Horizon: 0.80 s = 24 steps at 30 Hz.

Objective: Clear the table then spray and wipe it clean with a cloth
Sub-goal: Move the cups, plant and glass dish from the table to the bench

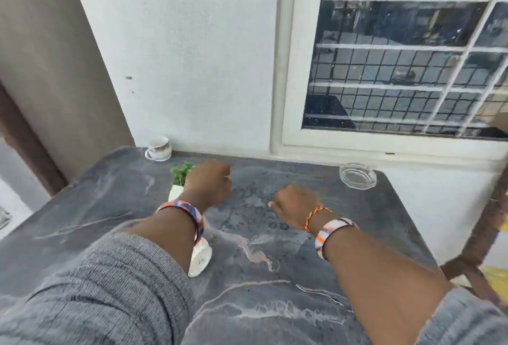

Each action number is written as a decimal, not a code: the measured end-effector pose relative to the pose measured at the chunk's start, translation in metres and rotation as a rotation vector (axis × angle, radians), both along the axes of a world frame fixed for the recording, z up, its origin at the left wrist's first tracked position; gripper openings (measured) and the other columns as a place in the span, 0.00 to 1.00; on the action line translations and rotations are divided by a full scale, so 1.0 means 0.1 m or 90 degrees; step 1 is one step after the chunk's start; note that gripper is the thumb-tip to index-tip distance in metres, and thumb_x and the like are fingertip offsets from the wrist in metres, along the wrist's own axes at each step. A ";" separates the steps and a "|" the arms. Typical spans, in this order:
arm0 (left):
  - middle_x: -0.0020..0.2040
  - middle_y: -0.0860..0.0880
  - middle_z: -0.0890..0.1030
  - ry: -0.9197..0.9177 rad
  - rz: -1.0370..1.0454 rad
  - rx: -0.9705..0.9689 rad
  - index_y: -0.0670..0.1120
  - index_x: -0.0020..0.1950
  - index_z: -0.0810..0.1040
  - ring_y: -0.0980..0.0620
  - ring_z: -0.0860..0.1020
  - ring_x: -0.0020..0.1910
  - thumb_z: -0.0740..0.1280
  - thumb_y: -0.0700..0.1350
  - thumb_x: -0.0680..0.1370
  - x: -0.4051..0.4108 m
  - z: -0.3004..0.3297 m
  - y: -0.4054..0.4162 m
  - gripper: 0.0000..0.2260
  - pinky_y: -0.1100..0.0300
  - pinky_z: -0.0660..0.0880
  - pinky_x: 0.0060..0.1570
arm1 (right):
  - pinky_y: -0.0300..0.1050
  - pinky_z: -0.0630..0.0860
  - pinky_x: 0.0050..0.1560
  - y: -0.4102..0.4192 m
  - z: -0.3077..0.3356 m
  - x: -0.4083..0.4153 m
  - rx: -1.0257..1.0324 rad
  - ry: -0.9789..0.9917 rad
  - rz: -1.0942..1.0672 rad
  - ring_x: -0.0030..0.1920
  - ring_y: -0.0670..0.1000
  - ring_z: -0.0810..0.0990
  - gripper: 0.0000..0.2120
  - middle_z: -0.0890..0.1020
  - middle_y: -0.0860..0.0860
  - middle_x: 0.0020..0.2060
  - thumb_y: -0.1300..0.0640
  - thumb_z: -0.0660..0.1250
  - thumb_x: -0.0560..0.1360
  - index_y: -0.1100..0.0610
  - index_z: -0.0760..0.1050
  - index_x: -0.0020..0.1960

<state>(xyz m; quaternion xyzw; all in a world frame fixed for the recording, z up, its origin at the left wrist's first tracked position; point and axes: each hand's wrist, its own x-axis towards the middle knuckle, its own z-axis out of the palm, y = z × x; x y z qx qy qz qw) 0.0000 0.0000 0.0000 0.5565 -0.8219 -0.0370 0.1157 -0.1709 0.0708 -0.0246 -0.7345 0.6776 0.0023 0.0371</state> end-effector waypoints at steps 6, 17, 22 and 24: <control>0.61 0.42 0.77 0.060 0.170 0.075 0.45 0.59 0.75 0.40 0.74 0.61 0.62 0.48 0.76 0.61 -0.27 -0.14 0.14 0.48 0.73 0.56 | 0.49 0.74 0.49 -0.24 -0.22 0.43 0.020 -0.051 0.047 0.53 0.61 0.80 0.19 0.82 0.61 0.51 0.48 0.53 0.81 0.60 0.77 0.49; 0.57 0.34 0.78 0.135 0.238 0.139 0.37 0.54 0.78 0.35 0.76 0.57 0.64 0.46 0.76 1.30 -0.62 -0.81 0.14 0.49 0.73 0.55 | 0.18 0.69 0.35 -0.81 -0.79 1.42 0.515 -0.456 -0.190 0.52 0.46 0.72 0.11 0.67 0.45 0.45 0.52 0.56 0.82 0.61 0.67 0.51; 0.68 0.34 0.66 0.192 0.244 0.110 0.37 0.69 0.65 0.37 0.68 0.67 0.65 0.45 0.76 1.39 -0.66 -1.21 0.24 0.50 0.65 0.66 | 0.22 0.64 0.61 -0.92 -0.34 1.29 0.519 0.129 0.171 0.61 0.45 0.71 0.23 0.57 0.37 0.72 0.56 0.45 0.83 0.75 0.60 0.67; 0.68 0.33 0.65 0.233 0.258 0.084 0.37 0.69 0.63 0.35 0.68 0.66 0.65 0.46 0.76 1.43 -0.64 -1.50 0.25 0.49 0.66 0.65 | 0.24 0.67 0.58 -1.06 -0.31 1.25 0.537 -0.046 -0.006 0.65 0.49 0.70 0.21 0.60 0.48 0.72 0.59 0.41 0.84 0.64 0.52 0.75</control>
